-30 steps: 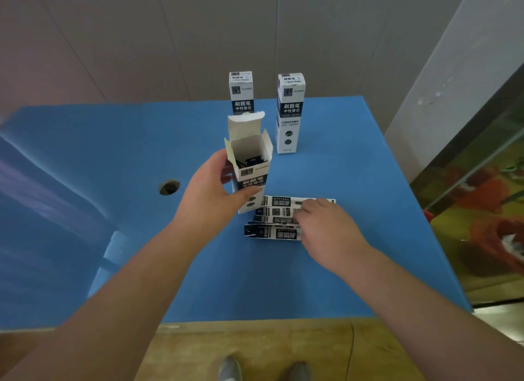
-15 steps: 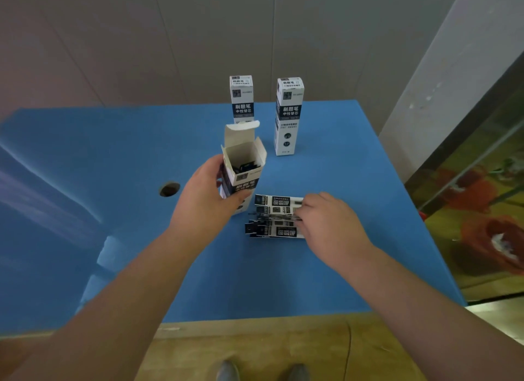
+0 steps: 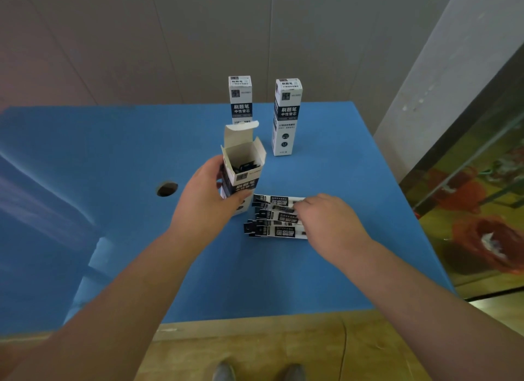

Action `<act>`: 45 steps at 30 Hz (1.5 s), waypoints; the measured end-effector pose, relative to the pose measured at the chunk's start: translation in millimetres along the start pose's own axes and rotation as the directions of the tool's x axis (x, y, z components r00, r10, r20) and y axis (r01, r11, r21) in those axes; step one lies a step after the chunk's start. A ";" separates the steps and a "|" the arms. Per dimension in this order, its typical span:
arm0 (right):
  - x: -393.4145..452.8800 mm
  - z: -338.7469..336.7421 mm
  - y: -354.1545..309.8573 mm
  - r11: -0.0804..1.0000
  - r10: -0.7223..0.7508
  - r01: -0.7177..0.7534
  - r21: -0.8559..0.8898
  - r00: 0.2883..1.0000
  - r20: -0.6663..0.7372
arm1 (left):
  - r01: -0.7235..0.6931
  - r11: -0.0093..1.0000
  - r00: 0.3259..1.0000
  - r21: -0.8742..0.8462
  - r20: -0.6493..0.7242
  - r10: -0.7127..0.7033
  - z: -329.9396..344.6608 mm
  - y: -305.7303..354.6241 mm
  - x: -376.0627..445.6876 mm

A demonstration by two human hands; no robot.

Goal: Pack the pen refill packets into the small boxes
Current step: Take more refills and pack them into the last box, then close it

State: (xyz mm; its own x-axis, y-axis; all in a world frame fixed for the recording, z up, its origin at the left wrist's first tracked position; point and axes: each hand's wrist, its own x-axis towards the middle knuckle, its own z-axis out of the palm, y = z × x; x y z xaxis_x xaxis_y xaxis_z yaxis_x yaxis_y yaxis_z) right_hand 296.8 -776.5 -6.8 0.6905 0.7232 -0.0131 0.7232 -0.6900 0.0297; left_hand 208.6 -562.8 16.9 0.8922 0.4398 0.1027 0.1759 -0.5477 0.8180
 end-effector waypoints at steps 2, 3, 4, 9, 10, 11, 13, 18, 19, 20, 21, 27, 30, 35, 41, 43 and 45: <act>1.5 7.2 2.0 1.000 0.019 -0.017 0.026 0.996 -0.085 | 0.003 1.000 1.000 -0.005 0.001 -0.003 -0.6 0.0 0.0; 2.2 10.5 3.6 0.997 0.042 -0.033 0.077 0.991 -0.127 | 0.005 1.000 1.000 -0.008 0.002 -0.005 -0.7 -0.1 -0.2; 2.4 11.7 5.1 0.989 0.064 -0.041 0.141 0.985 -0.160 | 0.007 1.000 1.000 -0.010 0.002 -0.007 -0.6 -0.5 -0.1; 5.1 -1.8 8.8 0.986 0.038 -0.024 0.166 0.996 -0.078 | 0.000 1.000 1.000 0.000 0.000 0.000 0.1 -2.8 0.9; 6.4 -3.5 9.5 0.989 0.024 -0.017 0.149 0.998 -0.051 | -0.002 1.000 1.000 0.000 -0.002 0.002 0.3 -3.3 1.3; 7.5 -4.8 9.7 0.989 0.021 -0.017 0.146 0.999 -0.027 | -0.002 1.000 1.000 0.000 -0.003 0.002 0.3 -3.5 1.7; 9.6 -5.9 10.6 0.988 0.026 -0.024 0.154 1.000 -0.010 | 0.006 1.000 1.000 0.001 0.000 -0.006 0.4 -4.3 2.9; 13.1 -9.5 12.3 0.994 0.031 -0.025 0.108 0.998 -0.052 | -0.003 1.000 1.000 0.009 0.003 0.003 0.4 -6.9 6.2; 12.9 -11.4 13.1 0.994 0.036 -0.029 0.106 0.997 -0.064 | -0.005 1.000 1.000 0.010 0.004 0.005 0.3 -7.3 6.5; 13.0 -13.9 14.1 0.994 0.038 -0.030 0.104 0.996 -0.083 | -0.007 1.000 1.000 0.012 0.005 0.007 0.3 -7.6 6.6; 12.6 -17.2 15.1 0.994 0.040 -0.030 0.102 0.994 -0.098 | -0.006 1.000 1.000 0.014 0.005 0.006 0.5 -8.2 6.8; 3.4 -44.0 18.9 0.919 0.203 -0.104 0.380 0.952 -0.231 | 0.005 1.000 1.000 0.023 -0.012 -0.004 1.5 -8.9 8.0; -4.9 -57.9 16.5 0.504 0.433 -0.220 0.835 0.901 -0.024 | 0.006 0.999 1.000 0.039 -0.013 -0.005 1.9 -7.4 7.4; -19.7 -80.6 5.4 -0.113 0.397 -0.069 0.991 0.911 0.108 | -0.007 0.995 1.000 0.100 -0.012 0.008 6.2 -3.3 5.9; -14.5 -91.4 1.5 -0.147 0.439 0.090 0.985 0.898 -0.017 | -0.055 0.981 0.998 0.187 0.004 0.055 10.3 0.6 3.7; -9.2 -94.2 -0.4 -0.057 0.467 0.137 0.989 0.879 -0.095 | -0.070 0.975 0.997 0.211 0.007 0.070 10.3 0.9 2.8; -4.5 -97.0 -2.0 0.058 0.469 0.161 0.985 0.867 -0.169 | -0.071 0.974 0.997 0.214 0.008 0.071 10.4 1.7 2.2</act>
State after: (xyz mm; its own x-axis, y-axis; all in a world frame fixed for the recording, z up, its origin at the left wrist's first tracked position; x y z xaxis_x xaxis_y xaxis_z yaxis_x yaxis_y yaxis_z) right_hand 291.0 -775.4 90.2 0.9358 0.3080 0.1715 0.1650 0.0472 -0.9852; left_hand 215.2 -570.2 12.7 0.9056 0.3942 0.1564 0.1967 -0.7172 0.6686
